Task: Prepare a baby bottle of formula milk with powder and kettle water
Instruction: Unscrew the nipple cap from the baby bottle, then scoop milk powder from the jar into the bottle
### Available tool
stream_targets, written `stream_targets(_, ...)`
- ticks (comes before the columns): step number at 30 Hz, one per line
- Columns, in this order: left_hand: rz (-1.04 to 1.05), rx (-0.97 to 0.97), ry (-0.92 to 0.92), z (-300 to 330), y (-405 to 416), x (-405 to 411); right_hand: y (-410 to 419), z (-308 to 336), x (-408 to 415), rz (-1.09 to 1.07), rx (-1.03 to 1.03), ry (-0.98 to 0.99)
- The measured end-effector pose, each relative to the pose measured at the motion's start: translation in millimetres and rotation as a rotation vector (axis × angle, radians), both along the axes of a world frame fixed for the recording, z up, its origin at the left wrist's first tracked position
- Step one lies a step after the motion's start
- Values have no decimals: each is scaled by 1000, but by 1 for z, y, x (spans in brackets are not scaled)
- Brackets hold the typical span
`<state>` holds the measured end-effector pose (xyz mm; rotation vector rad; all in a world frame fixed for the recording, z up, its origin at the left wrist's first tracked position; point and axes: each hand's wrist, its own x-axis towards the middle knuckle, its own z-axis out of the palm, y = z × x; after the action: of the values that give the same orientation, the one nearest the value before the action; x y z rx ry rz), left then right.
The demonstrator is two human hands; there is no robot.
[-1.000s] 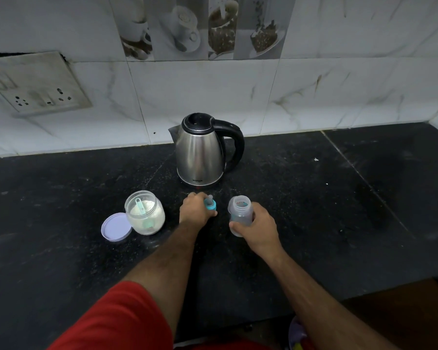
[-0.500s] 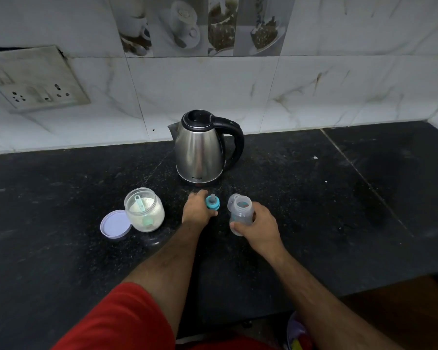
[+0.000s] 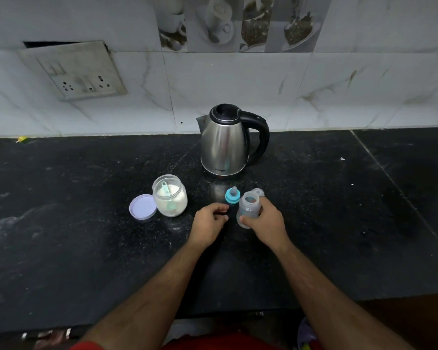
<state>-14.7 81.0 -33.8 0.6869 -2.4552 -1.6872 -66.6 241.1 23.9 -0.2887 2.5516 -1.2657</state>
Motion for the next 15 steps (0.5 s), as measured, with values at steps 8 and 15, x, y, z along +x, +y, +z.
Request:
stream_targets(8, 26, 98, 49, 0, -9, 24, -29, -9, 9, 103, -52, -56)
stream_targets(15, 54, 110, 57, 3, -26, 35, -47, -12, 10, 185, -71, -55)
